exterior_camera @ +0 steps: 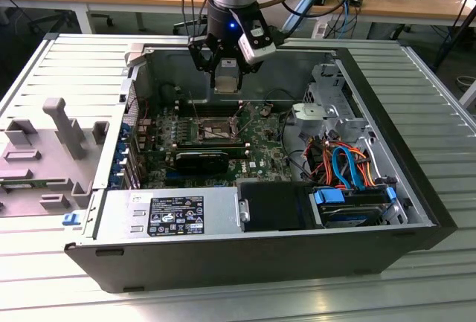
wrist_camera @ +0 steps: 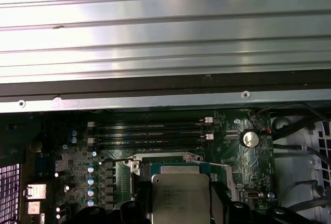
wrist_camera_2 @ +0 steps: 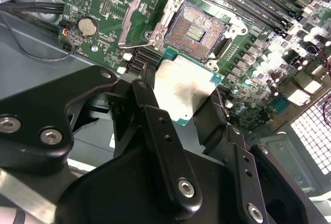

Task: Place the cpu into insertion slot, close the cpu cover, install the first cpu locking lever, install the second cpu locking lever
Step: 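Place the cpu into insertion slot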

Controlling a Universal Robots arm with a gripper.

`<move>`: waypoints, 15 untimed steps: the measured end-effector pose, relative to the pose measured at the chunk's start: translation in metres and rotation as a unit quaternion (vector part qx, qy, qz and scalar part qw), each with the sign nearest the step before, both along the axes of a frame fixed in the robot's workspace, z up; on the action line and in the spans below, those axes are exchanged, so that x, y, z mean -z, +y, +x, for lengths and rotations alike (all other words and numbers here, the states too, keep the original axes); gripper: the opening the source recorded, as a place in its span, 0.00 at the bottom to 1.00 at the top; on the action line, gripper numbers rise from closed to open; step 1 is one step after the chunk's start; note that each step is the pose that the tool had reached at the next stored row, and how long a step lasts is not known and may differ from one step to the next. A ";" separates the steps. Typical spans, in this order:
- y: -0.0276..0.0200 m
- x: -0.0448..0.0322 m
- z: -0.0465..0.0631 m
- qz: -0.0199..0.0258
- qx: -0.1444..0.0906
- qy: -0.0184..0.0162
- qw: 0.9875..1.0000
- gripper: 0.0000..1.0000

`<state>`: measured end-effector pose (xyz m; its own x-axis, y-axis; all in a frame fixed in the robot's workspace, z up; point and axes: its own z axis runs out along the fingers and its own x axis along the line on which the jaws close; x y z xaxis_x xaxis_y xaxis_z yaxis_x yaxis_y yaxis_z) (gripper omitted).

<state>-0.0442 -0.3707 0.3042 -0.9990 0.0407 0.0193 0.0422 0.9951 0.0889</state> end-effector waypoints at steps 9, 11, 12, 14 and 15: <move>0.0000 0.0000 0.000 0.000 0.004 0.000 1.000 0.54; 0.0000 0.0000 0.000 0.000 0.005 0.000 1.000 0.54; 0.0000 0.0000 0.000 0.000 0.006 0.000 1.000 0.54; 0.0000 0.0000 0.000 0.000 0.007 0.000 1.000 0.54; 0.0000 0.0000 0.000 0.000 0.008 0.000 1.000 0.54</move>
